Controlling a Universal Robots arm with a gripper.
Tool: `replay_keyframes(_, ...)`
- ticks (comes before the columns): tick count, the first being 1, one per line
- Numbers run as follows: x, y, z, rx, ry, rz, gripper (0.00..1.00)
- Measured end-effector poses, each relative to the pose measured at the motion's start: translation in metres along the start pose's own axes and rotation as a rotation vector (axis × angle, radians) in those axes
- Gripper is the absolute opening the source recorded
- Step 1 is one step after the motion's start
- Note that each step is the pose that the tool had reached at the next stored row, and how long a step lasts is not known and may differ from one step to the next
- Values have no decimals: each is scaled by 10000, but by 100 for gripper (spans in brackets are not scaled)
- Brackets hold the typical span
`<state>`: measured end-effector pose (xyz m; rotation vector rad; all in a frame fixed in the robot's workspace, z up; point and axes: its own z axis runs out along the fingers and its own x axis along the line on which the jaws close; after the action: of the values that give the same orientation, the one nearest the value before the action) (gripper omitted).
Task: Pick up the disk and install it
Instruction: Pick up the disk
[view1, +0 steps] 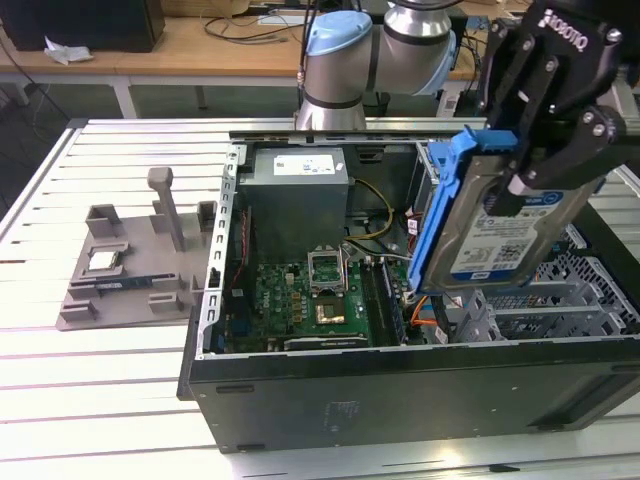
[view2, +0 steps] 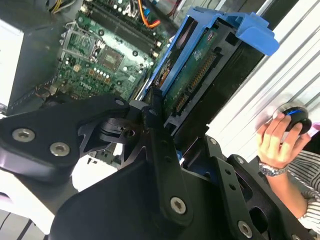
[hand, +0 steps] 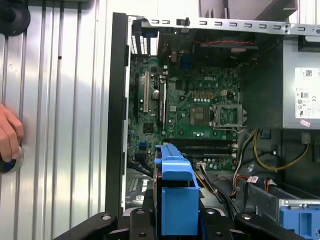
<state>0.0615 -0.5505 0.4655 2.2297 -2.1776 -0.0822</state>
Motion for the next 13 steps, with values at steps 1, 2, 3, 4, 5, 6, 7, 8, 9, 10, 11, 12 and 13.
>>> replay_keyframes(1,4,-45,-1,-1,1,0,37)
replay_keyframes(2,7,-79,0,-2,0,-2,37)
replay_keyframes(3,10,-111,2,-3,-1,0,37)
replay_keyframes(4,13,-140,2,-3,0,0,37)
replay_keyframes(5,16,-171,3,-3,1,0,37)
replay_keyframes(6,19,-206,3,-4,1,0,37)
replay_keyframes(7,22,-237,3,-4,0,-1,37)
replay_keyframes(8,24,-291,1,-5,1,0,37)
replay_keyframes(9,25,-328,0,-6,0,0,37)
replay_keyframes(10,26,-361,-1,-6,0,1,37)
replay_keyframes(11,27,-394,-2,-7,0,0,37)
replay_keyframes(12,27,-429,-4,-8,1,-1,37)
replay_keyframes(13,29,-476,-5,-8,0,0,37)
